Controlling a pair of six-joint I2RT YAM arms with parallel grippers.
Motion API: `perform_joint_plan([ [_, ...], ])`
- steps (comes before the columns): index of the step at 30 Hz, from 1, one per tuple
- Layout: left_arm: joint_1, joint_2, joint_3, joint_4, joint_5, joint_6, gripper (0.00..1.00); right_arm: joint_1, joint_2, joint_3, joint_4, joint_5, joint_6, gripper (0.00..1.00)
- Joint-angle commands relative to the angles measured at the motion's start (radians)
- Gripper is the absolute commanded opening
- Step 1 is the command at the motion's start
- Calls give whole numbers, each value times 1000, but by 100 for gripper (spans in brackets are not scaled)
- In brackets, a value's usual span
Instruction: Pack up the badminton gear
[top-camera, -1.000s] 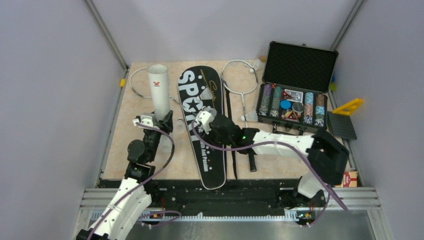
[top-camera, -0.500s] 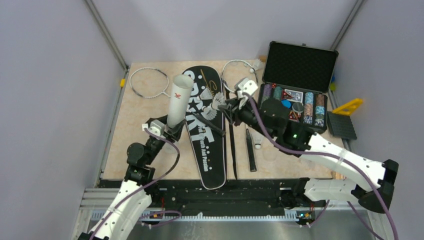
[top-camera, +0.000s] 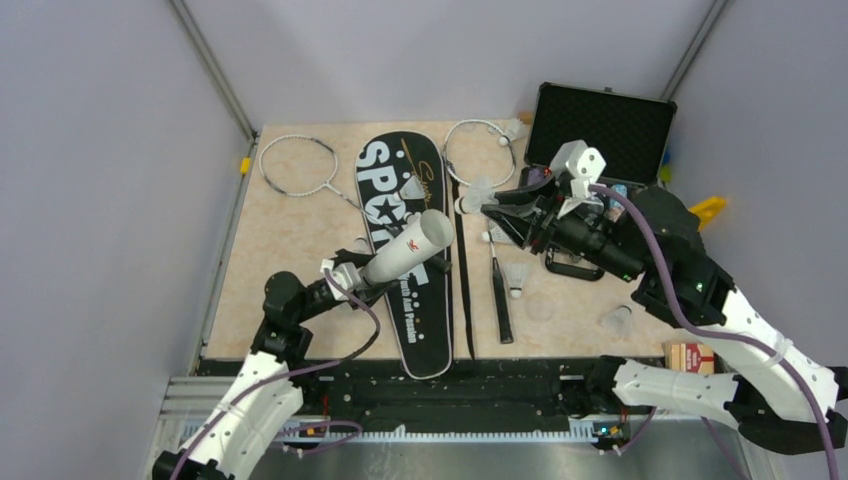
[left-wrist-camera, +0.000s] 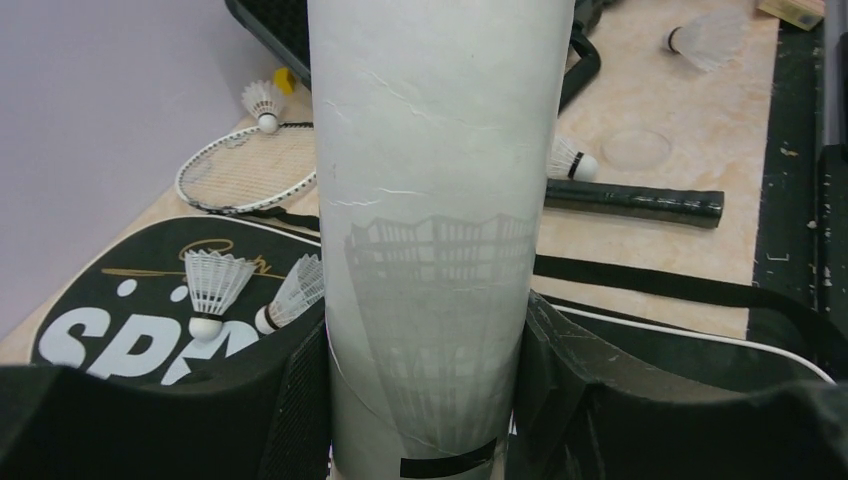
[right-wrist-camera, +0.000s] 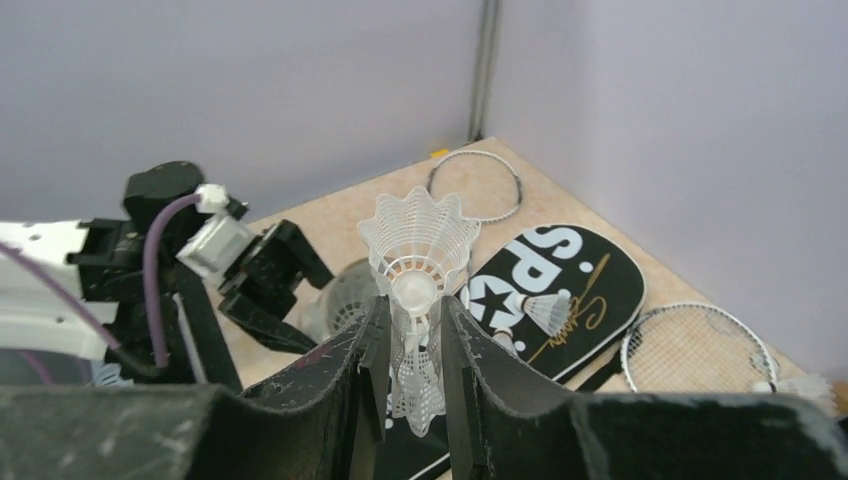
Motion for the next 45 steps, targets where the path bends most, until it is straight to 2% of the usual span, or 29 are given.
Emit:
perform_joint_plan([
  [1,-1,33,71,6,101,53,32,-5,33,66,-80,-168,-21,26],
  [8,-1,38,73,-5,120,68,32,-6,133,89,-111,-190,-26,25],
  [21,-1,13,58,17,168,56,32,-6,213,44,-135,-280,-29,24],
  [33,-1,-40,26,48,207,52,32,-6,420,96,-154,-391,-35,24],
  [39,-1,-42,28,55,173,36,32,-6,455,170,-212,-331,-46,40],
  [43,-1,-44,27,58,158,30,32,-7,374,176,-218,-202,-67,51],
  [45,0,-45,25,61,139,29,32,-6,318,171,-203,-130,-79,62],
])
